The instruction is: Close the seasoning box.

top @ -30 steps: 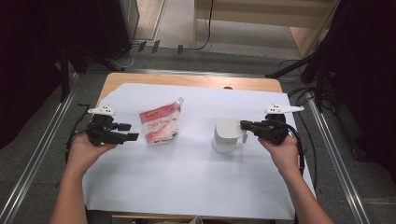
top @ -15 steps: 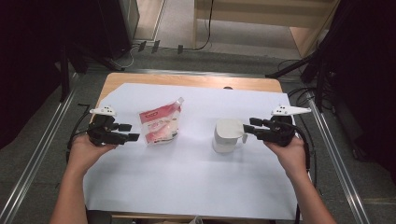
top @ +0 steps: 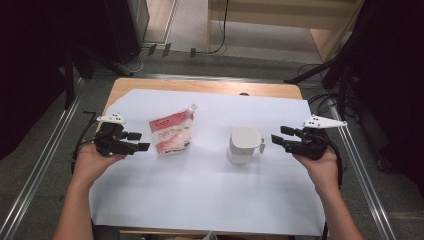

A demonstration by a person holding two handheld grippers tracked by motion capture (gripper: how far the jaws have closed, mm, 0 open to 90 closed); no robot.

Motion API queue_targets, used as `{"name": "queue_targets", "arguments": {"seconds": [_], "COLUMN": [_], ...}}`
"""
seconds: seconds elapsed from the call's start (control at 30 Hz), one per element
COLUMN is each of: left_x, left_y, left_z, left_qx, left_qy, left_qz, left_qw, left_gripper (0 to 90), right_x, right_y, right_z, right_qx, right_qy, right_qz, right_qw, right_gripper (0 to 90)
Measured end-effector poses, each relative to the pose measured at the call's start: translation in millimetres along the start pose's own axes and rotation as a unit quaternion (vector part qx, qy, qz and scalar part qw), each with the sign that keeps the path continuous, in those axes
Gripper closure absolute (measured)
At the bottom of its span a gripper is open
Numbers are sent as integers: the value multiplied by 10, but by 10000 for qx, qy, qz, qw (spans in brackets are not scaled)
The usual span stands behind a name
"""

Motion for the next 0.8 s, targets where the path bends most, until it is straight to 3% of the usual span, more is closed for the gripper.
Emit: {"name": "queue_targets", "arguments": {"seconds": [0.4,0.8], "left_x": [12,9], "left_y": [-2,-1], "left_z": [4,19], "left_qx": [1,67], "left_qy": [24,30], "left_qz": [-8,13], "left_qw": [10000,10000], "left_gripper": [397,397], "right_x": [-132,-251], "right_y": [-170,-292], "right_z": [-139,-68], "right_qx": [-19,132], "right_qy": [-217,-282], "right_qz": [156,254], "right_qw": [9996,9992], "right_gripper": [437,436]}}
Point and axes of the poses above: each handheld gripper's, and its own axes: z roughly forward along the jaws, y roughly out of its top, x roughly to its left, the point moved 7 cm from there along z, roughly forward along the jaws, and after that the axes turned 3 degrees about x, right-handed, at the moved point
